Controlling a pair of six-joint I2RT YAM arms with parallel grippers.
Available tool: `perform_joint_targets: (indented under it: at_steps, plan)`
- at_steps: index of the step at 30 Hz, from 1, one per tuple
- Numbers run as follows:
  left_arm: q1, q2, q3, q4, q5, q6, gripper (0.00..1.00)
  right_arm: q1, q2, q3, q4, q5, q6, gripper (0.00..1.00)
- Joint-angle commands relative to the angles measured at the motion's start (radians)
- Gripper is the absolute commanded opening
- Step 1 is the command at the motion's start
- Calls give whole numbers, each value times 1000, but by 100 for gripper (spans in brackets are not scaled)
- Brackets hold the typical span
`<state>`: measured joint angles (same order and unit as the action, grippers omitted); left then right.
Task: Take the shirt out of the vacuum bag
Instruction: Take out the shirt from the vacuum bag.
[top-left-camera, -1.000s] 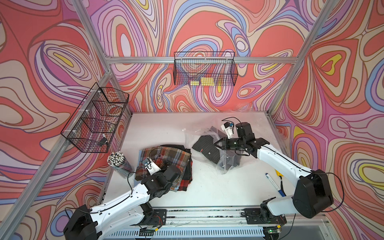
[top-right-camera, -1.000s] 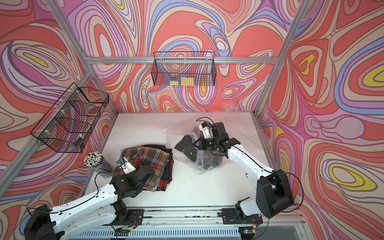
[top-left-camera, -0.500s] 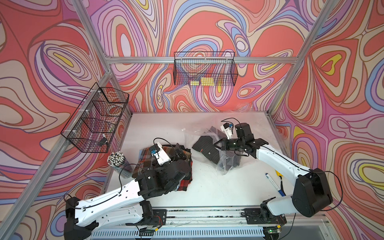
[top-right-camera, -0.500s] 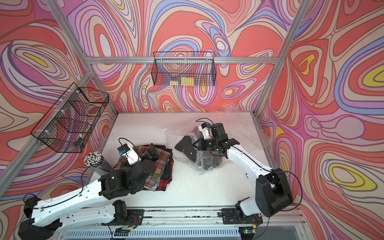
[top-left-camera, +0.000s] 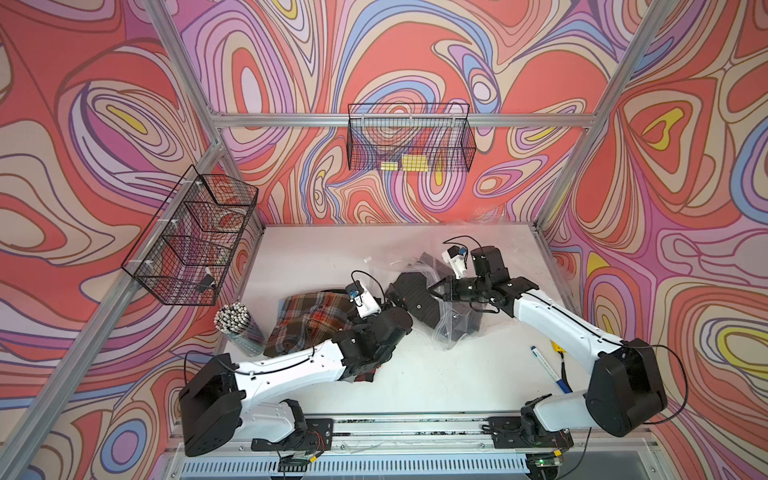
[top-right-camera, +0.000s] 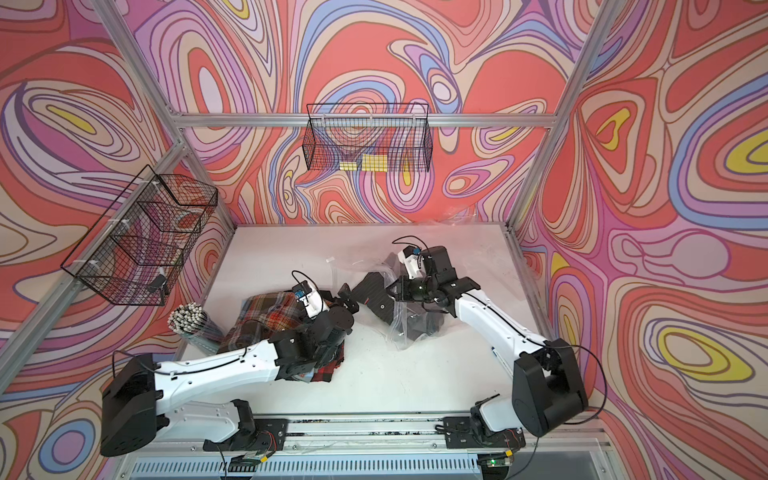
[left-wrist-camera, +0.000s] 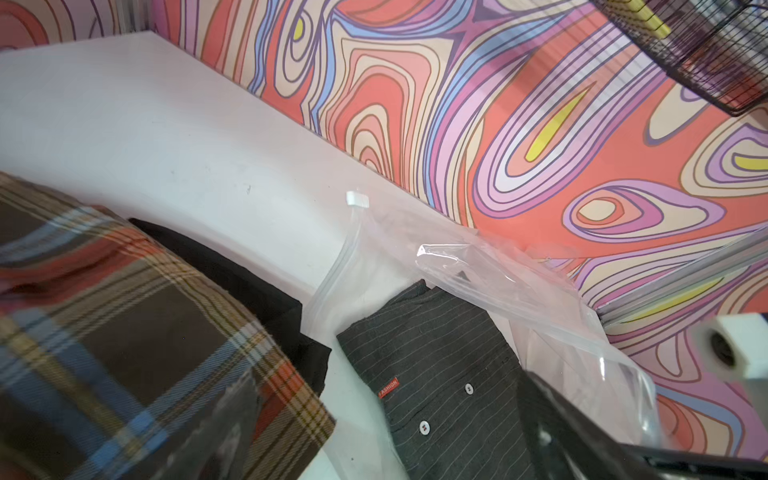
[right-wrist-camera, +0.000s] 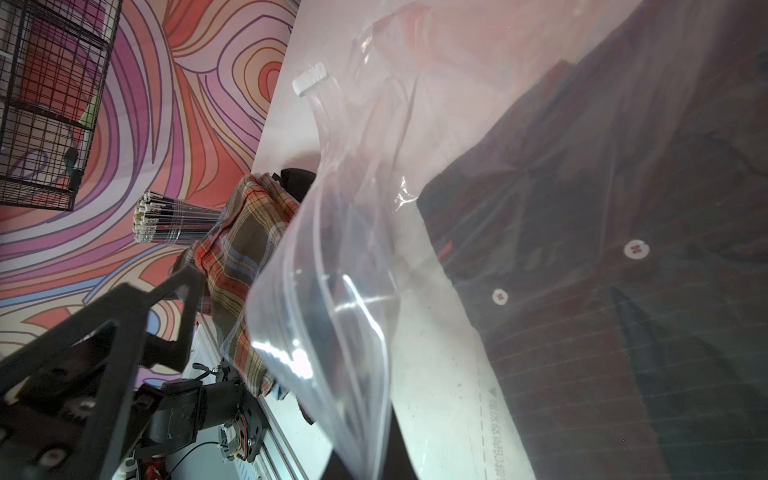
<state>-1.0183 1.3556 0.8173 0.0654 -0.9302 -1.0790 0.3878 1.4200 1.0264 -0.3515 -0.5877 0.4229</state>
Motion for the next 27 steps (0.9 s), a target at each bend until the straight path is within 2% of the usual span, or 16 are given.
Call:
perform_joint_targets:
  at_steps: [1, 5, 9, 13, 19, 27]
  plan:
    - [40, 88, 22, 172, 147, -42, 99, 4, -40, 5, -19, 8, -19, 0]
    - [116, 223, 58, 306, 340, -37, 99, 4, -63, -10, -26, 18, -27, 0]
    - [131, 310, 115, 288, 360, -46, 99, 4, -78, -22, -16, 14, -21, 0]
    - [163, 407, 155, 331, 505, -87, 99, 5, -81, -30, -7, 11, -21, 0]
    - [171, 471, 153, 360, 546, -170, 99, 4, -76, -42, 2, 5, -21, 0]
    - [156, 542, 181, 375, 569, -203, 99, 3, -66, -25, -4, -2, -23, 0]
